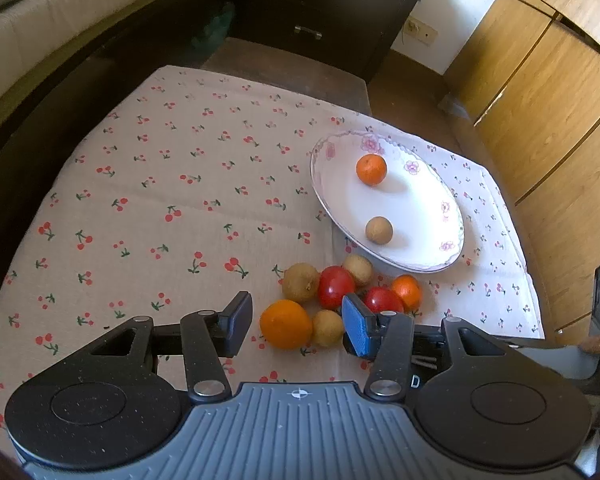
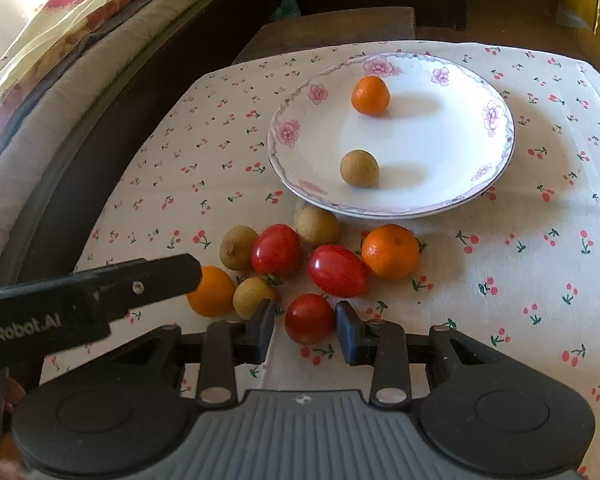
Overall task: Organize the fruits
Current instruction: 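Grasp another mandarin with the left tool while the right tool grasps a red tomato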
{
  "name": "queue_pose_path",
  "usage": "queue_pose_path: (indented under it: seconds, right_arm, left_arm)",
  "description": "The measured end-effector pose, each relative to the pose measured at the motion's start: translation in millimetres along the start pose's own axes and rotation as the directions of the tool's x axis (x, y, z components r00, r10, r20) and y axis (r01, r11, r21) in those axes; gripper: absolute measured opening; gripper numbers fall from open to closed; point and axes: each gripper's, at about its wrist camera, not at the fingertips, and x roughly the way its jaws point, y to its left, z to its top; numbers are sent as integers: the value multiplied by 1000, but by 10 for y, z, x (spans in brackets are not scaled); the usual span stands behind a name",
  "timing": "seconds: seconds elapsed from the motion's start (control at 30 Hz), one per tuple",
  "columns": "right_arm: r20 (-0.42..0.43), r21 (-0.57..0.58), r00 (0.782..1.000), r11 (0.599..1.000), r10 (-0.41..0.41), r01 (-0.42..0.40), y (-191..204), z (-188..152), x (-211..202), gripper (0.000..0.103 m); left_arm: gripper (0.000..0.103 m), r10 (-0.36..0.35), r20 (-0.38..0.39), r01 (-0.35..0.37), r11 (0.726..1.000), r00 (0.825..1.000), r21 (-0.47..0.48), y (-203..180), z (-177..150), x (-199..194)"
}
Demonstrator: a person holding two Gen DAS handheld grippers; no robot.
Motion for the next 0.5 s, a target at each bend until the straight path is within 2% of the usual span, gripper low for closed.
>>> queue_pose_path:
  seconds: [0.07, 0.33, 0.5]
  right_arm:
    - [0, -17, 1000, 1000, -9, 9, 4, -13, -23, 29]
    - [-15, -58, 1000, 998, -22, 21, -31, -133, -188, 29]
    - [-22, -55, 999, 998, -24, 23, -92, -196, -279, 29]
  left_arm:
    - [59, 2, -6, -2, 1000, 1000, 2, 3, -7, 14]
    - [58, 13, -41, -12, 999, 999, 30, -3, -57, 109]
    - [51, 33, -50, -30, 998, 998, 58, -45, -70, 233]
